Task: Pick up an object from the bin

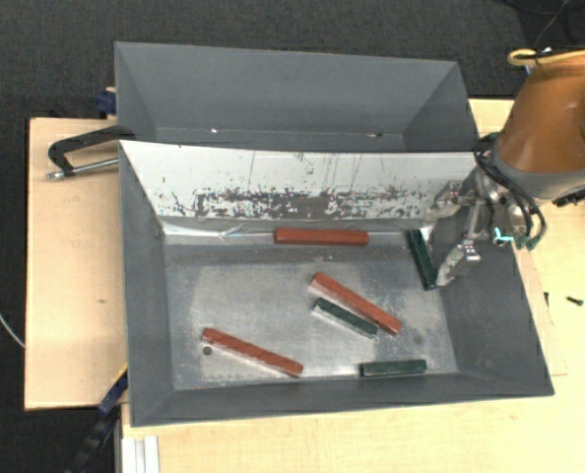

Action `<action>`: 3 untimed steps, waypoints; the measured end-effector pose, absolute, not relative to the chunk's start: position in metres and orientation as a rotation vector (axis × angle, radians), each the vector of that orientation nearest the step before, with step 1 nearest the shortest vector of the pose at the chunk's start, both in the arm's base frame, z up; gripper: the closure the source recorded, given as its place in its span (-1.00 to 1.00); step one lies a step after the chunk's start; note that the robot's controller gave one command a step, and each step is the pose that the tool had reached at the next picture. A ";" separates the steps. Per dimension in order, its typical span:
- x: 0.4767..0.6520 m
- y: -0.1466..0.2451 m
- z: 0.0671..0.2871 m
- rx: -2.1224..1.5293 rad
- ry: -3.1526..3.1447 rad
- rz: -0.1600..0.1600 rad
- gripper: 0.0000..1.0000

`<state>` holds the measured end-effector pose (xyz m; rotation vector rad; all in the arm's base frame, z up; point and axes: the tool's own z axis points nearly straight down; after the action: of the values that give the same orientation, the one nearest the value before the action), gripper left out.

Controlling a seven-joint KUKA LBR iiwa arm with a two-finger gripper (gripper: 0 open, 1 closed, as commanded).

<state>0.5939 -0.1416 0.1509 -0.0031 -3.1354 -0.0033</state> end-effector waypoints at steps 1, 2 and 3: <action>0.596 -0.141 0.155 -0.001 -3.143 -0.001 -1.00; 0.579 -0.082 0.116 -0.060 -3.145 -0.001 -1.00; 0.574 -0.071 0.090 0.016 -3.147 -0.018 -1.00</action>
Offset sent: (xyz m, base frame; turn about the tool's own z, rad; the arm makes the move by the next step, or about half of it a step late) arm -0.0316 0.1141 -0.0712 0.0608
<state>0.5738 -0.0706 0.0902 0.0165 -3.1472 -0.0177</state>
